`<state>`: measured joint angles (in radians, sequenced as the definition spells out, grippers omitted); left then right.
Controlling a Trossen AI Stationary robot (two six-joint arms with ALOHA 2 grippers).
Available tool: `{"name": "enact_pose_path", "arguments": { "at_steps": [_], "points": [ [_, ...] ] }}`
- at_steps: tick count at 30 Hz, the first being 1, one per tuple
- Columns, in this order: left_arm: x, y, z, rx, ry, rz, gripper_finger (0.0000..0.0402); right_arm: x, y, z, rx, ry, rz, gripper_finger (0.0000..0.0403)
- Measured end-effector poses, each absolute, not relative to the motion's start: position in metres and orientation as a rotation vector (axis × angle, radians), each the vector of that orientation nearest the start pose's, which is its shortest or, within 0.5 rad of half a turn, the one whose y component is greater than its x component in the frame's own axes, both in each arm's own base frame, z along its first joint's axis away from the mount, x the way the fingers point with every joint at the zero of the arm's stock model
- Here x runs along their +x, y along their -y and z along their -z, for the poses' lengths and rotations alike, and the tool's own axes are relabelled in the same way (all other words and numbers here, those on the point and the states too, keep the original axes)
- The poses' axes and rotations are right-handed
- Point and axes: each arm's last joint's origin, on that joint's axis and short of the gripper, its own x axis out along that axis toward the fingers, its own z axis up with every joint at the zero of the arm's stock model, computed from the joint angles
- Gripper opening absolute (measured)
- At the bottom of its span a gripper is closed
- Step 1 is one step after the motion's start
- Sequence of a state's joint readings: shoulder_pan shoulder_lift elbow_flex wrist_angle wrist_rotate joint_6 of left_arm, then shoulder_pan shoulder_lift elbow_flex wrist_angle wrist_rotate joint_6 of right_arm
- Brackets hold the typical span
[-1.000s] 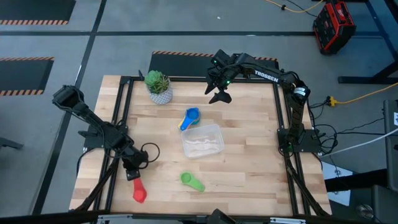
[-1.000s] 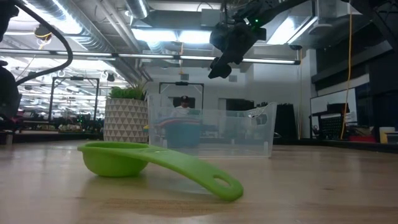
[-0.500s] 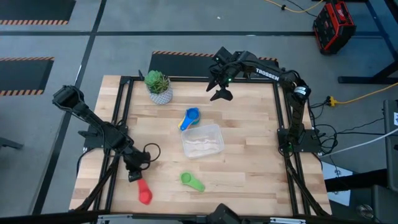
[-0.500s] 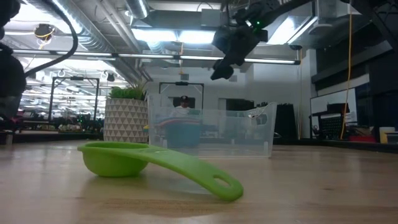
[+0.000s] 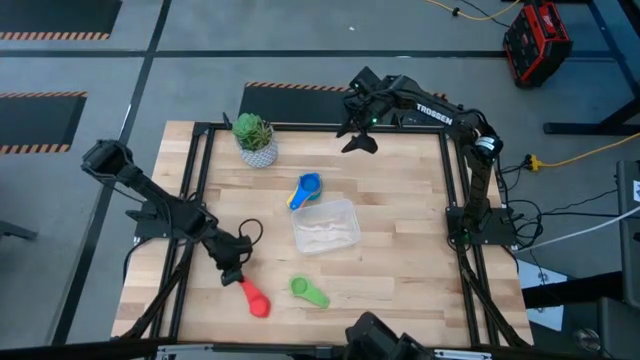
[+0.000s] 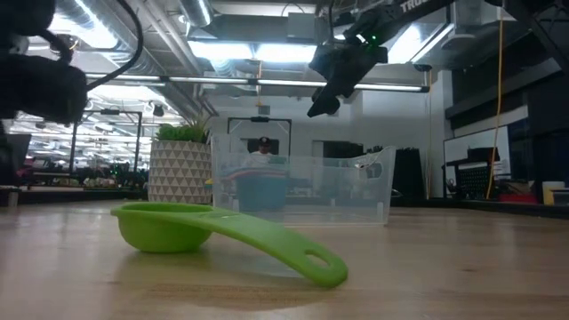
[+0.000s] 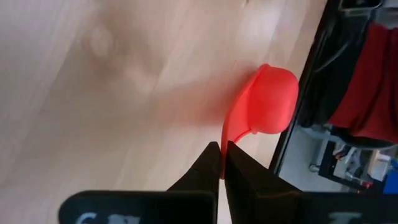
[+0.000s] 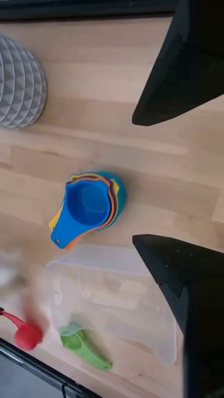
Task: Nest measuring cups in basket
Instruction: Stack the red measuring cup on top of the blue measuring cup
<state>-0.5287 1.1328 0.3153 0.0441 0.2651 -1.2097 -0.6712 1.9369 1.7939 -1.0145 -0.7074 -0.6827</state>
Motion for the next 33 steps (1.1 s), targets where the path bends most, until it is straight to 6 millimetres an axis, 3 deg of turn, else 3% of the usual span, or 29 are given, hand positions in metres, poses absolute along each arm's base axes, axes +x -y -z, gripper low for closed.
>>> {"name": "enact_pose_path", "arguments": {
  "at_steps": [11, 20, 27, 33],
  "points": [
    [0.179, 0.088, -0.152, -0.981, -0.891, 0.268, 0.0002, 0.322, 0.241, -0.292, 0.105, -0.81, -0.304, 0.0305],
    [0.199, 0.063, -0.17, -0.92, -0.552, 0.214, 0.0002, 0.322, 0.241, -0.292, 0.095, -0.826, -0.286, 0.0305],
    [0.211, 0.032, -0.183, -0.65, -0.237, -0.031, 0.0002, 0.321, 0.242, -0.292, 0.081, -0.848, -0.263, 0.0305],
    [0.213, 0.009, -0.188, -0.363, -0.114, -0.327, 0.0002, 0.316, 0.249, -0.292, 0.091, -0.848, -0.243, 0.0305]
  ]
}}
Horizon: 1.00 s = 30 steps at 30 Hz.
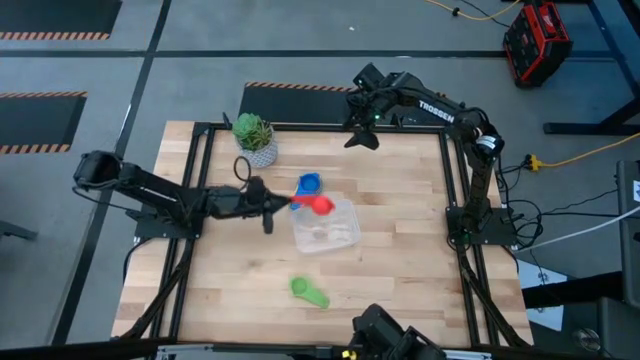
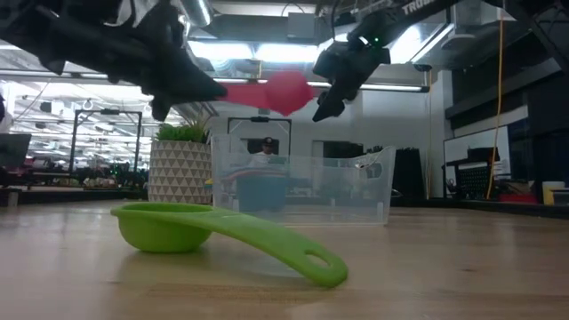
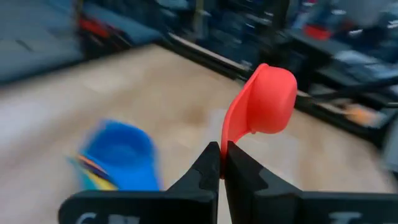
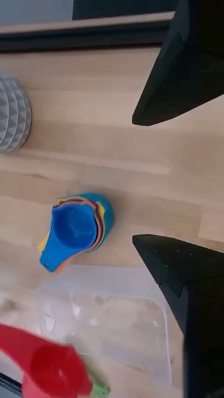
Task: Nest measuring cups in basket
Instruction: Stack the red measuring cup on top of the blue measuring cup
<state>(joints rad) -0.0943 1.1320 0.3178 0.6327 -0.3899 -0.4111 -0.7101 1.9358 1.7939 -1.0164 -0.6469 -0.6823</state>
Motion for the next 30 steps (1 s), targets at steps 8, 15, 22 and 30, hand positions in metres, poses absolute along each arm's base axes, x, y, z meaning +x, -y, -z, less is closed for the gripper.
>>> {"name": "enact_pose_path", "arguments": {
  "at_steps": [8, 15, 22, 30],
  "points": [
    [0.224, -0.009, -0.216, 0.046, -0.095, -0.502, 0.0002, 0.304, 0.264, -0.292, 0.133, -0.849, -0.186, 0.0305],
    [0.229, -0.014, -0.234, 0.387, -0.215, -0.66, 0.0002, 0.301, 0.267, -0.292, 0.135, -0.846, -0.177, 0.0305],
    [0.228, -0.016, -0.23, 0.632, -0.394, -0.703, 0.0004, 0.302, 0.266, -0.291, 0.133, -0.846, -0.181, 0.0305],
    [0.23, -0.016, -0.214, 0.709, -0.532, -0.652, 0.0004, 0.303, 0.265, -0.292, 0.131, -0.844, -0.185, 0.0305]
  ]
}}
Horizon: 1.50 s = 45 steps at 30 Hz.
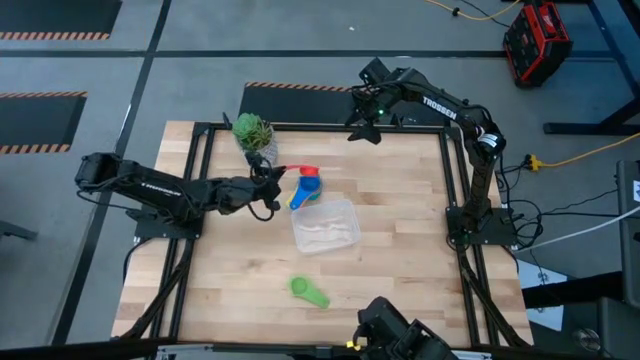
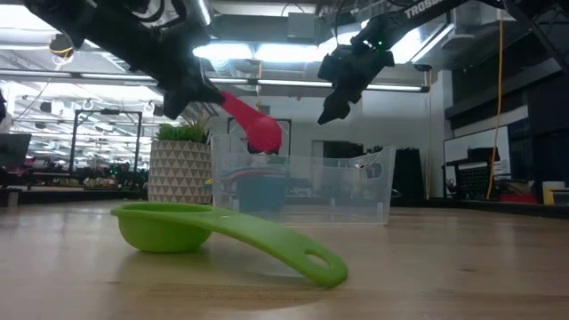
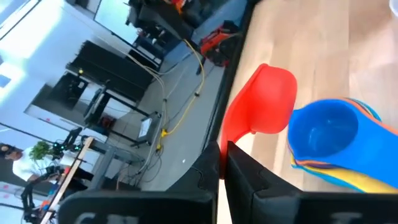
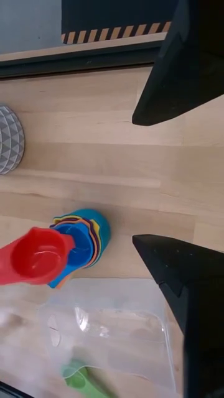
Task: Nest measuring cups in basket
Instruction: Stack the red measuring cup on top of the blue measuring cup
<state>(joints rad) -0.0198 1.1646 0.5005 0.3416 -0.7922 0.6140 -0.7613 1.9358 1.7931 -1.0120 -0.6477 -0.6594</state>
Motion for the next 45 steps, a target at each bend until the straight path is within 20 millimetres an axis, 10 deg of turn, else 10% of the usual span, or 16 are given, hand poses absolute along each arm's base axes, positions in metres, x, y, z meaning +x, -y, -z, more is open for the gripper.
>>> {"name": "enact_pose_path", "arguments": {
  "at_steps": [12, 45],
  "points": [
    [0.245, -0.016, -0.182, 0.756, -0.656, -0.574, 0.0009, 0.306, 0.263, -0.295, 0.154, -0.749, -0.261, 0.0305],
    [0.246, 0.003, -0.182, 0.729, -0.601, -0.475, 0.0036, 0.316, 0.252, -0.294, 0.136, -0.76, -0.29, 0.0305]
  ]
}}
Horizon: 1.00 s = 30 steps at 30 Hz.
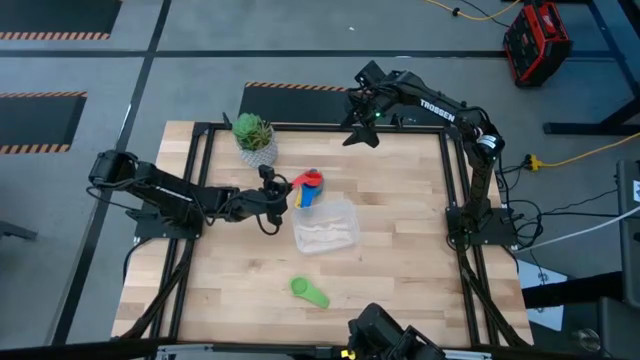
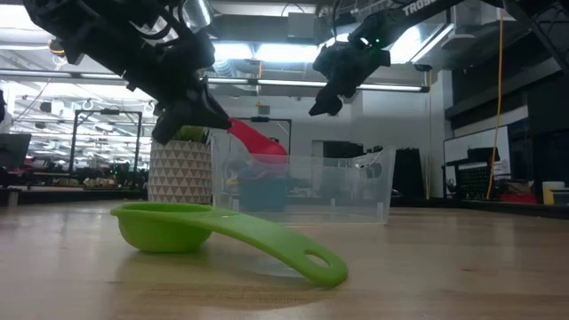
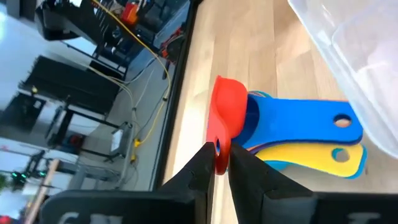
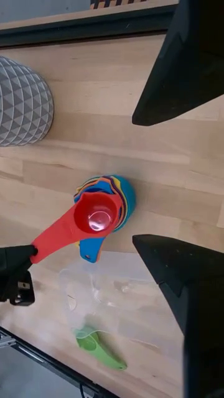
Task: Nest measuring cups in basket
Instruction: Stack the red measuring cup on top of the blue measuring cup
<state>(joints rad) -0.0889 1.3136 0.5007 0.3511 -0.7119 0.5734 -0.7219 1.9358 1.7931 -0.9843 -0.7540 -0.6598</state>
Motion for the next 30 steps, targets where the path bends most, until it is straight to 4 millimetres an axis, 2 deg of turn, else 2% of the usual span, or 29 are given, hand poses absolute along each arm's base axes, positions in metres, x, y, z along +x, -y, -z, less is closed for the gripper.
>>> {"name": "enact_pose_path", "arguments": {
  "at_steps": [5, 22, 25, 30],
  "points": [
    [0.246, 0.008, -0.182, 0.667, -0.574, -0.475, 0.0041, 0.316, 0.252, -0.294, 0.136, -0.761, -0.29, 0.0305],
    [0.245, 0.014, -0.182, 0.665, -0.562, -0.453, 0.0041, 0.316, 0.252, -0.294, 0.136, -0.761, -0.289, 0.0305],
    [0.246, 0.013, -0.182, 0.574, -0.54, -0.481, 0.004, 0.317, 0.251, -0.294, 0.155, -0.765, -0.284, 0.0305],
    [0.246, -0.003, -0.182, 0.288, -0.472, -0.61, 0.0031, 0.323, 0.242, -0.295, 0.158, -0.759, -0.318, 0.0305]
  ]
}}
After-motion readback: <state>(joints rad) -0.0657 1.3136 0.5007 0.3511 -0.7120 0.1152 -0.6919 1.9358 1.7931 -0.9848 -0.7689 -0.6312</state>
